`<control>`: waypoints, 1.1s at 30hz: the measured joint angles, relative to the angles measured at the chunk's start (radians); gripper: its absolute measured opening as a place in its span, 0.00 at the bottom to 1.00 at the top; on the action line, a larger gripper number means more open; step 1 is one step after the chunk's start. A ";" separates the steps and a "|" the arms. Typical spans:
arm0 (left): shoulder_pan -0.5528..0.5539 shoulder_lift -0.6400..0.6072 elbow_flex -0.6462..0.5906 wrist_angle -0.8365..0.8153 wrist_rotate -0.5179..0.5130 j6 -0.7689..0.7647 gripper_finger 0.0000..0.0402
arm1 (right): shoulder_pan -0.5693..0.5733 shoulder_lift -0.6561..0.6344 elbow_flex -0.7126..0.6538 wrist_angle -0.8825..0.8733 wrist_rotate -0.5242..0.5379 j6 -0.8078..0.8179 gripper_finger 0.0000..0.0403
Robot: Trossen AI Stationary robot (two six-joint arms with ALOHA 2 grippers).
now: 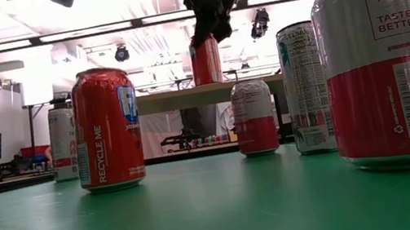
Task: Place canned beverage on shelf
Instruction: Put the bottom orange soda can on the shelf
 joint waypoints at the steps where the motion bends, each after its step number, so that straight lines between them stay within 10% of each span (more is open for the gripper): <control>1: 0.000 0.000 0.000 0.000 0.000 -0.001 0.00 | -0.001 0.000 0.006 0.000 0.008 -0.001 0.81; 17: 0.000 0.000 0.000 0.010 0.000 0.002 0.00 | 0.016 -0.024 0.128 0.053 0.017 0.118 0.81; 23: 0.000 0.000 0.000 0.016 0.000 -0.016 0.00 | 0.126 -0.025 0.183 0.075 0.229 0.113 0.81; 33: 0.000 0.000 0.000 0.016 0.000 -0.017 0.00 | 0.280 -0.040 0.190 -0.010 0.220 0.109 0.81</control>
